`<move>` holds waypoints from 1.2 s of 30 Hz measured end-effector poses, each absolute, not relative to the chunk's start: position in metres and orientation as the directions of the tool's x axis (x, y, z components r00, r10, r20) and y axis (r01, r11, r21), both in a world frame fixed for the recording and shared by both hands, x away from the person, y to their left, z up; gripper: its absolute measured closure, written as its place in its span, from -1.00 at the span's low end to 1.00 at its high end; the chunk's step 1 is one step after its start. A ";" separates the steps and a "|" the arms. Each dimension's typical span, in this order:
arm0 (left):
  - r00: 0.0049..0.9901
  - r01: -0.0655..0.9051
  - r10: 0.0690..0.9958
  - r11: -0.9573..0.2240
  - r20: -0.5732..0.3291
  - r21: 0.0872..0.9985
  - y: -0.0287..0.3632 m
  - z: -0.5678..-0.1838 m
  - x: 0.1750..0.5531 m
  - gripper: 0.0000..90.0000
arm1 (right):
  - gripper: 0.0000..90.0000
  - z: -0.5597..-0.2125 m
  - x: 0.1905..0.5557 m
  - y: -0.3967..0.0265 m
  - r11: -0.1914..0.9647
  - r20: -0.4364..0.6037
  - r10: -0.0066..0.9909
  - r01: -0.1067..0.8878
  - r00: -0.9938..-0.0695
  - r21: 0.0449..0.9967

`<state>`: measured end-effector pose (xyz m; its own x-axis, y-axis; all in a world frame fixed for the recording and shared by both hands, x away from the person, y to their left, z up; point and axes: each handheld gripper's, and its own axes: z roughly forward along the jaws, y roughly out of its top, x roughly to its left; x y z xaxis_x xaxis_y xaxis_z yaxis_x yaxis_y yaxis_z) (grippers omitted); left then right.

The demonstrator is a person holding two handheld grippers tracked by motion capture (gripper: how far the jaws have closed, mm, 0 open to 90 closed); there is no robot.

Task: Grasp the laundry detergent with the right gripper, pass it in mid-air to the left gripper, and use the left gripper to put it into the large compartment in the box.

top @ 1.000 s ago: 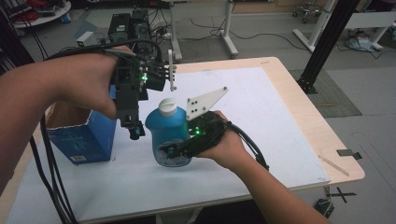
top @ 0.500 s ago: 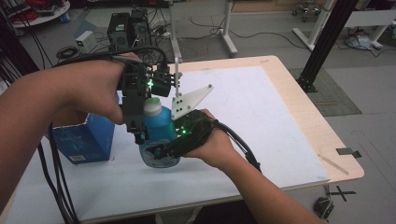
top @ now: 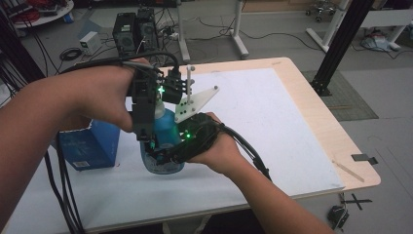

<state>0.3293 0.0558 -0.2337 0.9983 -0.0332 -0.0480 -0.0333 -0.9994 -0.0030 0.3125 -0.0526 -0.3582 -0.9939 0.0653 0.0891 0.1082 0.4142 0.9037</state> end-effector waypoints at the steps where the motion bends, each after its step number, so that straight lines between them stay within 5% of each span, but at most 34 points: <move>1: 0.998 -0.033 -0.033 -0.999 -0.048 -0.003 0.056 -0.234 0.329 -0.96 | 0.03 -0.358 0.313 -0.053 0.413 0.090 0.065 0.109 -0.994 0.904; 36: 0.999 -0.024 -0.023 -0.999 -0.025 -0.023 0.053 -0.235 0.327 -0.59 | 0.03 -0.359 0.314 -0.052 0.407 0.095 0.076 0.118 -0.993 0.906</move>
